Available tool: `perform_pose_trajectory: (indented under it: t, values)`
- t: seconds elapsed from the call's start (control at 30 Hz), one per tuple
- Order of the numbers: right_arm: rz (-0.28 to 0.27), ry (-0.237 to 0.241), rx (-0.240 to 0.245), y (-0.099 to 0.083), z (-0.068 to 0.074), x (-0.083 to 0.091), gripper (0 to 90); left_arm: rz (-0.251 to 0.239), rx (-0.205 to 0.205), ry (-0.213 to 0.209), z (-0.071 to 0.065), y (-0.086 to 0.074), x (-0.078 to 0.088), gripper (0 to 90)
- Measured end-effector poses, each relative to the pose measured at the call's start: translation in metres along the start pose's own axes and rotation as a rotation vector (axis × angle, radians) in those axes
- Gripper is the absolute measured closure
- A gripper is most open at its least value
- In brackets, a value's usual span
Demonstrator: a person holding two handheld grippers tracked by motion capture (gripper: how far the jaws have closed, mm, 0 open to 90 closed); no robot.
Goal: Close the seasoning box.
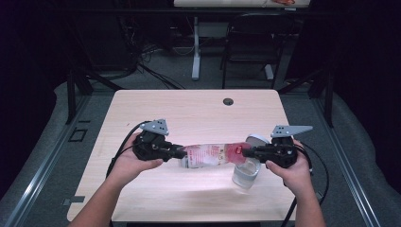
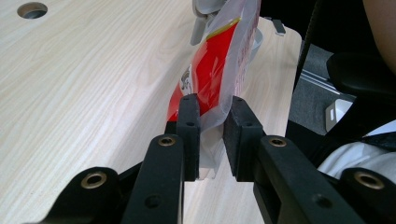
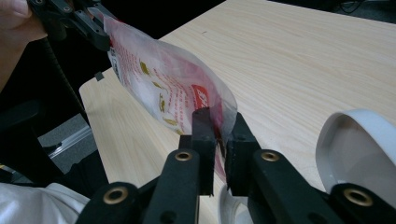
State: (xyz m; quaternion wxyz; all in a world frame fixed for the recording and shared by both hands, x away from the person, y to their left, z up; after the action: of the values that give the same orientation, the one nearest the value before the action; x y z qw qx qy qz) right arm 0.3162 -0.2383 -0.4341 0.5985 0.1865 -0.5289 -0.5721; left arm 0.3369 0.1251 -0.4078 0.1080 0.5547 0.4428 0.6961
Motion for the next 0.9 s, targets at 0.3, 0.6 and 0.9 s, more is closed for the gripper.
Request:
perform_pose_trajectory:
  t: [0.3,0.6,0.9]
  values:
    - [-0.004,0.000,-0.005,0.000,0.000,0.000,88.5,0.006,0.001,-0.001,0.000,0.004,0.001,77.5]
    - [-0.015,0.000,-0.015,-0.002,-0.001,0.003,89.3,0.014,-0.019,0.006,-0.001,0.013,0.003,77.6]
    - [-0.023,0.001,-0.018,-0.002,-0.002,0.004,89.5,0.020,-0.031,0.013,-0.002,0.020,0.007,77.7]
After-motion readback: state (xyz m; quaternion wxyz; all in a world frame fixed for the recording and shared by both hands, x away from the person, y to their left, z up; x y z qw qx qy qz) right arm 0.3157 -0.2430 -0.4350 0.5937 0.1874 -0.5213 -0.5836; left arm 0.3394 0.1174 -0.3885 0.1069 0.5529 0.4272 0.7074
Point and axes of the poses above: each handheld gripper's, and its own axes: x roughly backward along the jaws, y roughly out of its top, z roughly to its left, the point moved 1 cm from there along -x, roughly forward along the jaws, and after that the axes turned 13 degrees about y, right-handed, at the moved point
